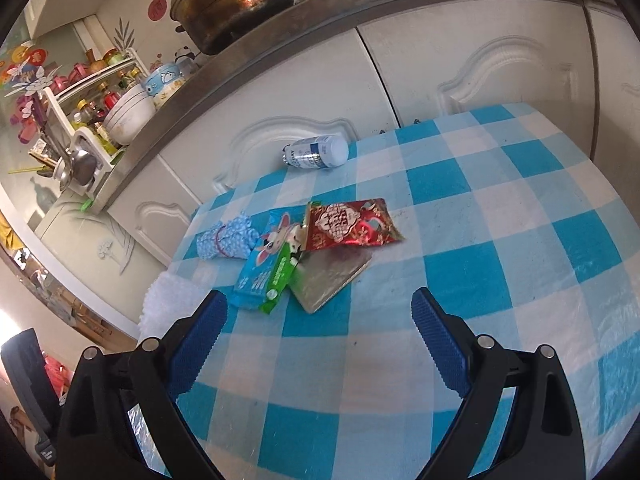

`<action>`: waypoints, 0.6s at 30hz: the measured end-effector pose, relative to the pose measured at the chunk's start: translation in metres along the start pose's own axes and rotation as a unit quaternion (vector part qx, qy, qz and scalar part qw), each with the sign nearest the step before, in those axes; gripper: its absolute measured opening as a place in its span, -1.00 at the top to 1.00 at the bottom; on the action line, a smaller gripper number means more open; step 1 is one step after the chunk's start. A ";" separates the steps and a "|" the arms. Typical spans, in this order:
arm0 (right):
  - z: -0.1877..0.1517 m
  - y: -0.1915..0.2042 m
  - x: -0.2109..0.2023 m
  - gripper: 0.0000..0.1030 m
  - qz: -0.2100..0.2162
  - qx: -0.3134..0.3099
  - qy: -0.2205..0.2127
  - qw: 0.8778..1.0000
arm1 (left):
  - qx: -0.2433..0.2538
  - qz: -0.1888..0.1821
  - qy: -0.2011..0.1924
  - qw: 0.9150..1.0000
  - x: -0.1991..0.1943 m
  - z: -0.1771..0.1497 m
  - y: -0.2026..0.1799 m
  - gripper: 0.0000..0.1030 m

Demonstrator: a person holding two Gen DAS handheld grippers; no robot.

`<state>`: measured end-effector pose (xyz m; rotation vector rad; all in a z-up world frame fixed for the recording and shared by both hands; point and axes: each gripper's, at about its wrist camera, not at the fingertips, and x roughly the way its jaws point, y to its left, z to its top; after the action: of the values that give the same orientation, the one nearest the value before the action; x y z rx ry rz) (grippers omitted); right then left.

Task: Collect trash
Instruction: 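Grasp the white foam net with the left tool while the right tool grasps the red snack packet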

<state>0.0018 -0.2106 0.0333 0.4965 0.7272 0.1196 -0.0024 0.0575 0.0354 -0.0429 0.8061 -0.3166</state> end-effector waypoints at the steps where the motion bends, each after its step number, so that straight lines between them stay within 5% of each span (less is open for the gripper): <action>1: 0.005 -0.002 0.005 -0.79 -0.004 0.000 0.001 1.000 | -0.001 -0.005 0.000 1.000 0.005 0.003 -0.001 -0.82; 18: 0.040 -0.006 0.079 -0.79 -0.049 -0.032 0.039 0.998 | -0.027 -0.024 0.017 0.999 0.060 0.032 -0.004 -0.82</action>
<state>0.0868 -0.2100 0.0075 0.3963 0.8203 0.0704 0.0576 0.0331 0.0161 -0.1075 0.8482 -0.3412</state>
